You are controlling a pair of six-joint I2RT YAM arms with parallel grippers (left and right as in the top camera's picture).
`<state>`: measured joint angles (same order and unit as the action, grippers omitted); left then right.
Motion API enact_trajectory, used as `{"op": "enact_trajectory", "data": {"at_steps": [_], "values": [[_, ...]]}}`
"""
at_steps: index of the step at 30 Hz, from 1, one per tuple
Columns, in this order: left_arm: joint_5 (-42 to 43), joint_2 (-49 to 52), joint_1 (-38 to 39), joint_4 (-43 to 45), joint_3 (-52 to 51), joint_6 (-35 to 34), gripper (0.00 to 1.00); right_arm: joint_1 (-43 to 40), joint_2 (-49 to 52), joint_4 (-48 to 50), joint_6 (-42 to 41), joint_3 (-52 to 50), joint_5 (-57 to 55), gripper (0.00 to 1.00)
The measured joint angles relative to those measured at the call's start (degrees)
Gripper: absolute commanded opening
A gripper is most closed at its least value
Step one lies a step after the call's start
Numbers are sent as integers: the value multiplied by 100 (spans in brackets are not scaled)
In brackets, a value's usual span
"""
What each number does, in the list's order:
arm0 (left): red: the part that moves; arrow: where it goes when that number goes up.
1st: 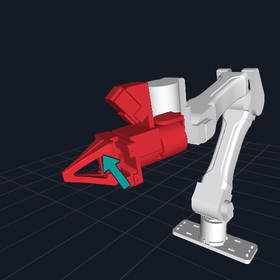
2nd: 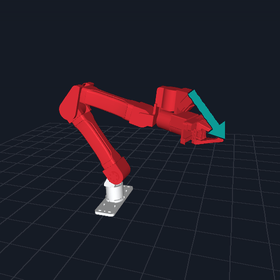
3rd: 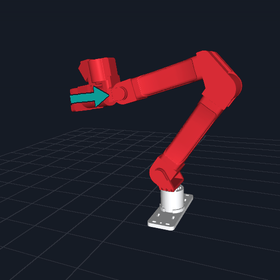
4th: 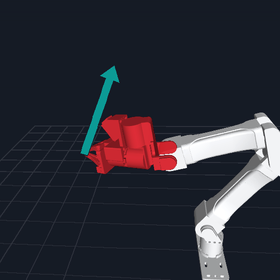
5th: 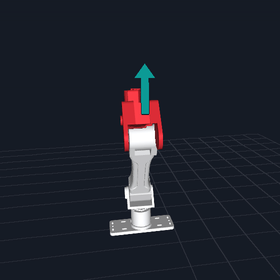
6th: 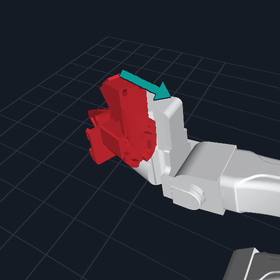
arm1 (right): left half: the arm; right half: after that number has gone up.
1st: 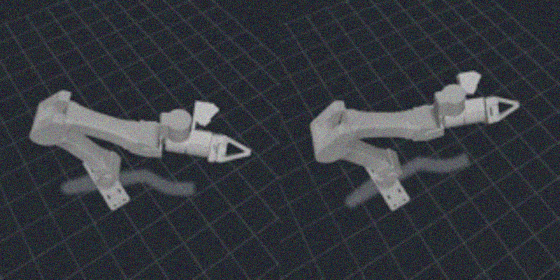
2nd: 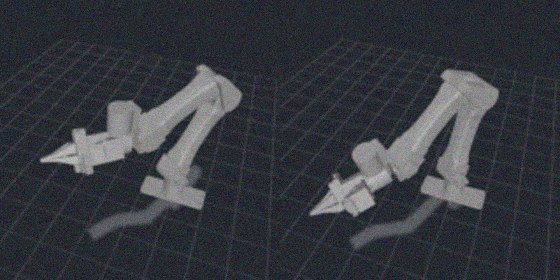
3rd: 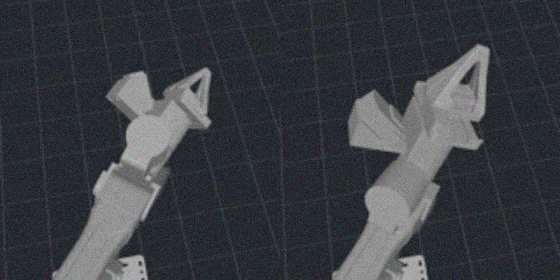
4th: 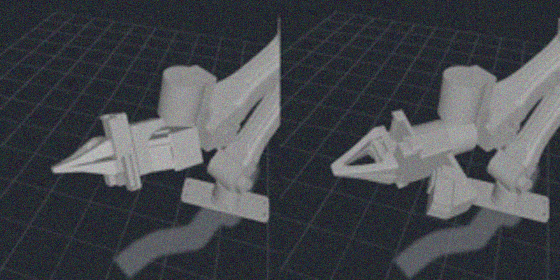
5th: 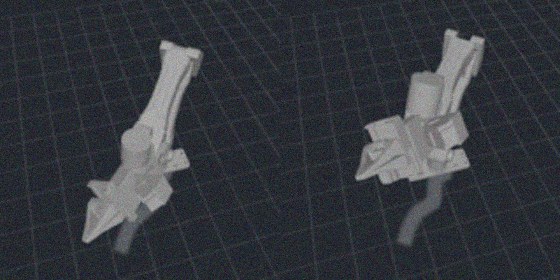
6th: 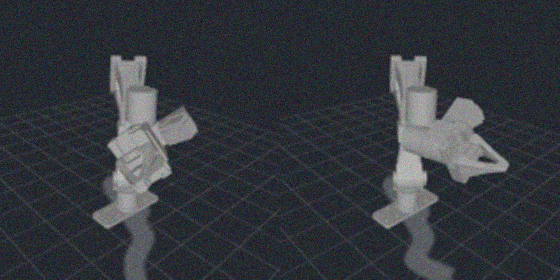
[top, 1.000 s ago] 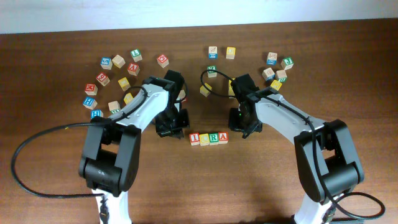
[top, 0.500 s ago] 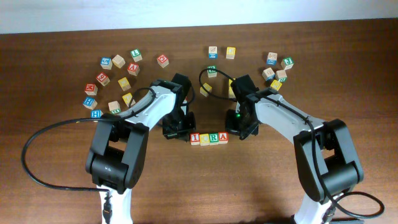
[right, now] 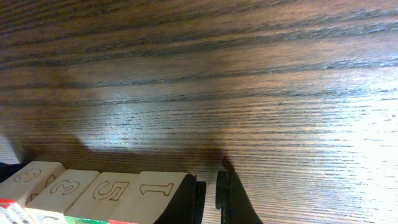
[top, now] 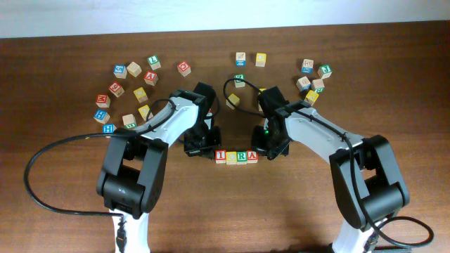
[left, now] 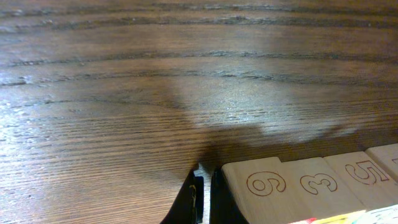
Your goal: Spell out ICRA
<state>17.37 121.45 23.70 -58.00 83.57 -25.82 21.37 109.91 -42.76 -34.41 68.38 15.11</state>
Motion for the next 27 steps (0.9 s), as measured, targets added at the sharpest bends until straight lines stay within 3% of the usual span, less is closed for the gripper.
{"op": "enact_trajectory", "data": {"at_steps": [7, 24, 25, 27], "values": [[-66, 0, -2, -22, 0, 57, 0, 17, -2, -2, 13, -2, -173, 16], [-802, 44, -352, -411, 752, 55, 0, 76, -11, -118, 33, 11, -297, 12], [-802, 44, -352, -409, 752, 57, 0, 76, -11, -116, 13, 11, -297, 13], [-798, 44, -348, -387, 752, 57, 0, 76, -11, -114, 13, 11, -297, 27]]}}
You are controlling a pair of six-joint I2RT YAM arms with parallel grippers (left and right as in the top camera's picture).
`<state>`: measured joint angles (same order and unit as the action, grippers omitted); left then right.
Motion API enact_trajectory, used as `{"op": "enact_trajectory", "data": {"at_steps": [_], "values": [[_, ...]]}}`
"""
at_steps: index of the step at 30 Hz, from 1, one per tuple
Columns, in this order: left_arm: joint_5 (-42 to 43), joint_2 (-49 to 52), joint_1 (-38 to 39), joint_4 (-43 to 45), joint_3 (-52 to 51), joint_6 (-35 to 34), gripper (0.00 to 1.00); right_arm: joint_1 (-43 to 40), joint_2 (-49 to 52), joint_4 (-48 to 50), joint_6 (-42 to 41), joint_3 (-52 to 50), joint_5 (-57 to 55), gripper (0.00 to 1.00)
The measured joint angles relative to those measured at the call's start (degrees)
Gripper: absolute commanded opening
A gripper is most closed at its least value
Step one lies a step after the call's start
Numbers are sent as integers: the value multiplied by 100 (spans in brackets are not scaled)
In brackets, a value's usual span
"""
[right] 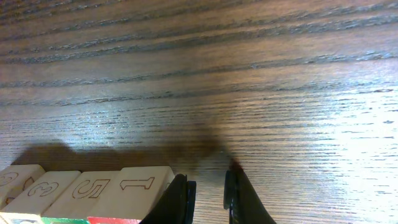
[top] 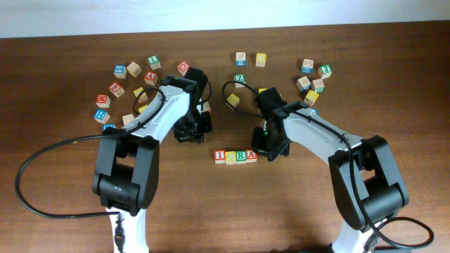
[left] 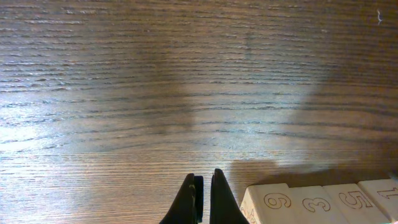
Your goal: Spell out ICRA
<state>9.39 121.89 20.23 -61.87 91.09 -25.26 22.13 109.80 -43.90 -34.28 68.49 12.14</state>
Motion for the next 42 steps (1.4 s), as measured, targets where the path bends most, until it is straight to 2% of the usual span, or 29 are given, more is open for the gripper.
{"op": "enact_trajectory", "data": {"at_steps": [1, 2, 4, 11, 16, 26, 42], "values": [[2, 0, 11, 46, 2, -2, 0, 0, 0, 4, -22, 0, -2, 36], [2, 0, 37, 107, 4, -2, 0, 0, -2, -2, 7, 4, -2, 40], [2, 0, 170, 247, 31, -15, 0, -7, -20, 0, -31, 31, -173, 40], [4, 0, 365, 450, 33, -179, 0, -636, -22, -166, -15, 33, -315, 39], [-186, 0, 365, 125, 39, -184, 0, -634, -22, -216, 31, 33, -385, 33], [-238, 0, 752, 297, 39, -308, 0, -634, -22, -219, 44, 33, -393, 33], [-238, 0, 756, -114, 39, -437, 0, -634, -22, -219, 44, 33, -396, 33]]}}
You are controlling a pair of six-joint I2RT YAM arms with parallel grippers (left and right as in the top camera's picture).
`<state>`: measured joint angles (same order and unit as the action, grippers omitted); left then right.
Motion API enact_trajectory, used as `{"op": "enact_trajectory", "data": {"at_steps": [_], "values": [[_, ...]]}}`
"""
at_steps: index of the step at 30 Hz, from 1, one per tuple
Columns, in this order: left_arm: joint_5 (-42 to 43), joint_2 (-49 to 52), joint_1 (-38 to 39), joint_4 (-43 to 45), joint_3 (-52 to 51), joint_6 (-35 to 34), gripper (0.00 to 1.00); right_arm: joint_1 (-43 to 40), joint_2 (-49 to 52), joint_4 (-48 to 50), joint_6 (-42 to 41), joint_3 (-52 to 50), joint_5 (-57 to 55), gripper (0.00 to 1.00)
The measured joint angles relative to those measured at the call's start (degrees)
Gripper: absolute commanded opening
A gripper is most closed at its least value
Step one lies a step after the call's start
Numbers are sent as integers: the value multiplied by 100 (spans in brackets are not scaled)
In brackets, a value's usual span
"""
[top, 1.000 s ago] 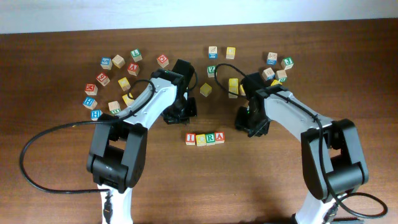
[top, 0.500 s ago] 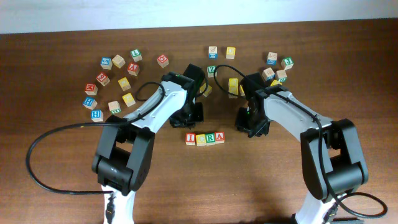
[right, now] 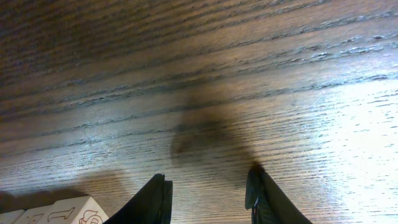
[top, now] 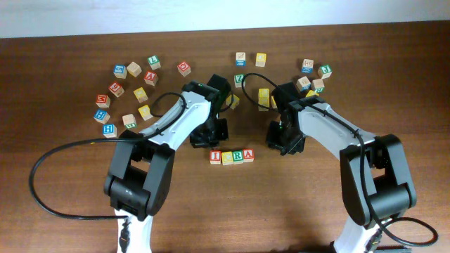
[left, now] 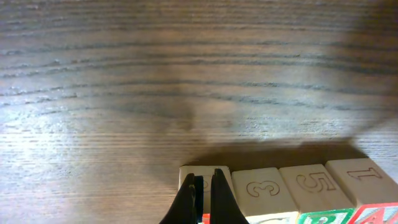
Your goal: Spell out ICRA
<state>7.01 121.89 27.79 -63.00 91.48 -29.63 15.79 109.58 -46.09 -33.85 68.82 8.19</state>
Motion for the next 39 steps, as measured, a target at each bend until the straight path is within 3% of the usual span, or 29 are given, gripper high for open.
{"op": "enact_trajectory", "data": {"at_steps": [34, 39], "values": [[177, 0, 76, -83, 0, 9, 0, 0, 0, 4, 0, 0, 0, 33], [173, 7, -35, -223, 160, 13, 0, 0, 0, 2, 0, -2, 0, 29]]}}
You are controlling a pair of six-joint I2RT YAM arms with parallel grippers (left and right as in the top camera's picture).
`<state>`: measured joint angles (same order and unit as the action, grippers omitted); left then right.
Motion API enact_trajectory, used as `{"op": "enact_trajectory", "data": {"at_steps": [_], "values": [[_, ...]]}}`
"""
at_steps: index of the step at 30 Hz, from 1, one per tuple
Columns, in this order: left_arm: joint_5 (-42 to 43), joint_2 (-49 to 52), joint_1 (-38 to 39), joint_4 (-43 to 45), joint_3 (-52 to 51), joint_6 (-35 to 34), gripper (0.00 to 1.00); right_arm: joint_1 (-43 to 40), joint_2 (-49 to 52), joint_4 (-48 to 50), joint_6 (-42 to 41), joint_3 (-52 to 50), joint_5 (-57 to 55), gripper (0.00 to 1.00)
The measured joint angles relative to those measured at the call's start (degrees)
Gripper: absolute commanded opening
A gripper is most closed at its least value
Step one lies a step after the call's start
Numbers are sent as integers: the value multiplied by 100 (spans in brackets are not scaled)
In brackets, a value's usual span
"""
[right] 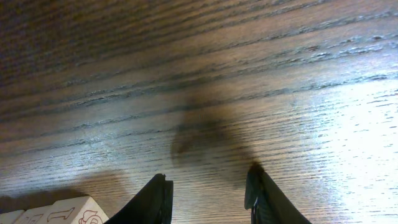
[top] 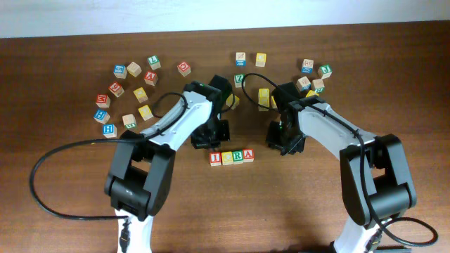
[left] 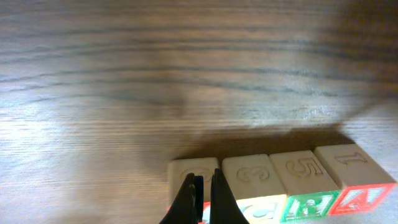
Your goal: Spell out ICRA
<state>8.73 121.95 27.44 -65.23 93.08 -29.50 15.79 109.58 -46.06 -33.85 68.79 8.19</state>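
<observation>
A row of four letter blocks (top: pixel 231 157) lies mid-table, reading I, C, R, A on its front faces. In the left wrist view the same row (left: pixel 280 177) shows carved numbers on top. My left gripper (top: pixel 209 141) is shut and empty, its tips (left: pixel 203 186) hanging over the leftmost block (left: pixel 183 171) from behind. My right gripper (top: pixel 285 144) stands open to the right of the row, fingertips (right: pixel 207 183) wide apart over bare wood. Only the corner of the end block (right: pixel 68 210) shows there.
Loose letter blocks are scattered in an arc at the back left (top: pixel 133 70) and back right (top: pixel 309 67), with a few (top: pixel 249 57) behind the arms. A black cable (top: pixel 49 154) loops on the left. The wooden table (top: pixel 232 211) is bare in front of the row.
My left gripper has shifted slightly over the leftmost block, still shut. The right gripper and the row look unchanged.
Both grippers first stood shut against the two ends of the finished row. Then the left one had drawn back to the left and the right one had parted slightly. Later the left was behind the I block and the right was open, well right of the row.
</observation>
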Motion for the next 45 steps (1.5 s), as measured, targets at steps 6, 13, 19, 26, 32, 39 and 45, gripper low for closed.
{"op": "enact_trajectory", "data": {"at_steps": [6, 13, 19, 26, 32, 39, 45], "values": [[-68, 2, -1069, -841, 501, 59, 0, 0, 0, 39, 136, -2, 26, 18], [-66, 2, -1058, -1001, -457, 260, 0, 393, 4, 175, 229, -20, 50, 14], [111, 22, -901, -584, -833, 271, 0, 579, 4, 632, 280, -39, 70, 15], [136, 22, -837, -466, -850, 271, 0, 579, 33, 1362, 529, -57, 629, 12], [136, 22, -804, -393, -850, 271, 0, 579, 33, 1182, 699, -57, 855, 8], [136, 22, -804, -345, -850, 271, 0, 579, 35, 1054, 754, -57, 942, 4], [138, 22, -804, -339, -850, 271, 0, 579, 35, 1051, 907, -57, 1099, 4]]}}
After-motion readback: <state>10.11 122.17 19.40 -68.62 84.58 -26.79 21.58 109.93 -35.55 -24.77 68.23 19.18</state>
